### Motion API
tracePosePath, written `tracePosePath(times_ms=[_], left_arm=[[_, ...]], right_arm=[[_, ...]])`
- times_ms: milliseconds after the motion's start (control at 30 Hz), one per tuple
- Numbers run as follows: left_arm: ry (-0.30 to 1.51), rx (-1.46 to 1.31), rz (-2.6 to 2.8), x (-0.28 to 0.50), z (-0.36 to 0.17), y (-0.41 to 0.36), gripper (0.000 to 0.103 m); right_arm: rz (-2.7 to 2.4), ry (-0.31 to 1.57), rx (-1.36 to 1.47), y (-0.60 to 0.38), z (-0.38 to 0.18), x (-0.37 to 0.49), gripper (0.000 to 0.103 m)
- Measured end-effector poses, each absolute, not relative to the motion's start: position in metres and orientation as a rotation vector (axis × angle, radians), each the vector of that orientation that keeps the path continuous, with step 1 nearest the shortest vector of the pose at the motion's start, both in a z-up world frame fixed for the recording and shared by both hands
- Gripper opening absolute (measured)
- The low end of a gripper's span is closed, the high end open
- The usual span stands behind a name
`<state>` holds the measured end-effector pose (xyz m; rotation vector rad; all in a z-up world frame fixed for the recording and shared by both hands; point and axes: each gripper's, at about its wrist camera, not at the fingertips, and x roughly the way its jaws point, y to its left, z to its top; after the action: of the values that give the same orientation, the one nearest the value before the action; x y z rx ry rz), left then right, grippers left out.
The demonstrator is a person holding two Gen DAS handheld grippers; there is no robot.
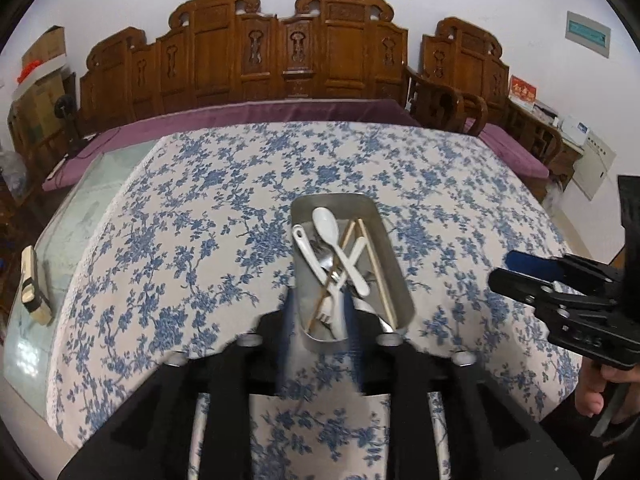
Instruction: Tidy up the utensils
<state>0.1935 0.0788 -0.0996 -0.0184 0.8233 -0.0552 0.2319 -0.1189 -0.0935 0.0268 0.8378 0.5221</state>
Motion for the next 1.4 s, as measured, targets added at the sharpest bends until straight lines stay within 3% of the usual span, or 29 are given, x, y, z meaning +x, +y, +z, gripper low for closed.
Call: tracePosePath(times_ms=[67, 233, 367, 667, 1400], left_arm=[[0.808, -0.022, -0.051, 0.182, -0.099, 0.072, 0.045], [0.768, -0.047, -0.06, 0.156, -0.096, 0.053, 0.083], [0.76, -0.037, -0.075, 0.145, -0.09, 0.037, 0.093], [0.742, 0.0, -0.038, 0.134, -0.058, 0.014, 0.095], [0.47, 0.007, 0.006, 0.071, 0.045, 0.003, 0.095]], right_arm=[[0.5, 0.816, 0.036, -0.134, -0.09, 0.219, 0.071], [0.44, 0.758, 0.04, -0.164, -0.079, 0.188, 0.092], [0.402, 0.723, 0.04, -0.18, -0.066, 0.171, 0.1], [0.351, 0.659, 0.068, -0.201, -0.032, 0.145, 0.1], [0.314, 0.389, 0.059, -0.217, 0.07, 0.082, 0.1]])
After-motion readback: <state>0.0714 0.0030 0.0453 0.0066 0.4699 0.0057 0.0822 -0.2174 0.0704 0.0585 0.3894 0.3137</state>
